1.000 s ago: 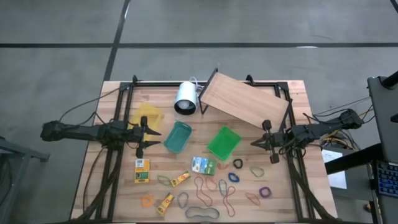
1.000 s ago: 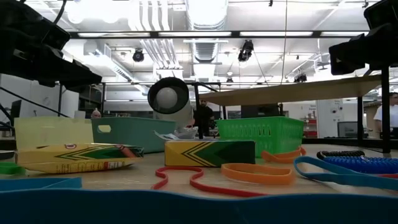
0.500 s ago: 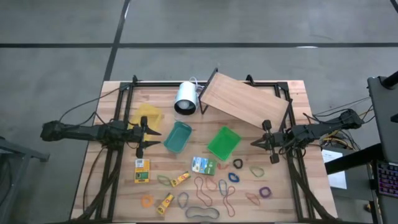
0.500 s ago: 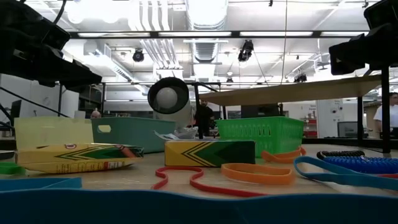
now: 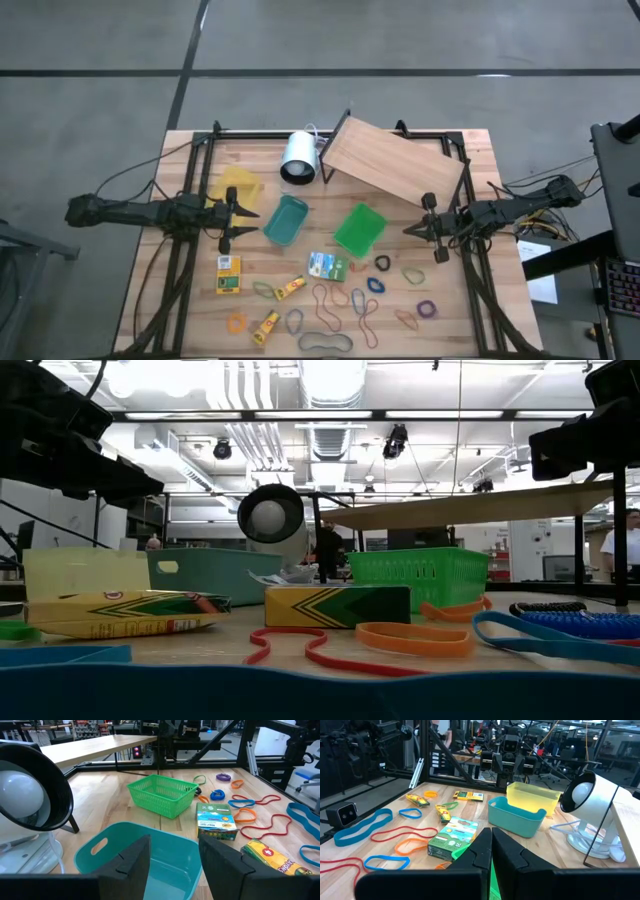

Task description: Pick & Place Office Desk Supplies

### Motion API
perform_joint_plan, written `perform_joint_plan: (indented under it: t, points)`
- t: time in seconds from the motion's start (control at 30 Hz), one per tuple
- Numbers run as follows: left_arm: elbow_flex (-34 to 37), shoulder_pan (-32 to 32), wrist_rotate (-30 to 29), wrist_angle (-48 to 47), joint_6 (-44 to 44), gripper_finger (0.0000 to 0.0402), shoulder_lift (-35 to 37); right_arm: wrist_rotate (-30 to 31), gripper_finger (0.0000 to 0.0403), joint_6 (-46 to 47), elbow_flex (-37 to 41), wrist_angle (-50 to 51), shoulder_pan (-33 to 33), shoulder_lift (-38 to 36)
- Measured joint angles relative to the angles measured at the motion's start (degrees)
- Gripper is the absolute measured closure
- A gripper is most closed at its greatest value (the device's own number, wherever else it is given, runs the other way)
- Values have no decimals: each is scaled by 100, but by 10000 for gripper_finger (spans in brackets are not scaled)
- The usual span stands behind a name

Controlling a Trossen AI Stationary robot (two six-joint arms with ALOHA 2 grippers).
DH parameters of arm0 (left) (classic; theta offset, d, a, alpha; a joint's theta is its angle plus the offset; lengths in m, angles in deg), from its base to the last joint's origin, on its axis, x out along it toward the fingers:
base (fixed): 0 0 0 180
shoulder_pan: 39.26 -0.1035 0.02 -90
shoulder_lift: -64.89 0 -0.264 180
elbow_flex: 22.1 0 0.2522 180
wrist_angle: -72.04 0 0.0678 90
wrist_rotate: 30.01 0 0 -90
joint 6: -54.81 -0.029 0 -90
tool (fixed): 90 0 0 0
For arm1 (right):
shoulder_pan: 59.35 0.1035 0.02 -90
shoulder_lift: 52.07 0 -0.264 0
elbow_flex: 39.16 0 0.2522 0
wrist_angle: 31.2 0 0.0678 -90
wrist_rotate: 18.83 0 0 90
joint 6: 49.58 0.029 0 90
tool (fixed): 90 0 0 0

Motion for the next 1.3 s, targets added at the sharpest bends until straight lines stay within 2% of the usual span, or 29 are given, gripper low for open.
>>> perform_joint_plan:
  t: [0.63,0.87,0.97,1.13,1.3]
  points:
    - [3,0,-2,44,41,229,2,0,394,0,0,2,0,0]
    - [6,8,2,315,1453,229,0,0,394,0,0,1,-1,-1]
    - [-99,39,60,232,1638,229,-34,0,394,0,0,0,-1,-2]
    - [-483,150,132,-91,1660,229,-504,0,394,0,-1,1,0,0]
    - [-1270,164,150,-591,1677,229,-1402,1,394,0,-1,0,0,0]
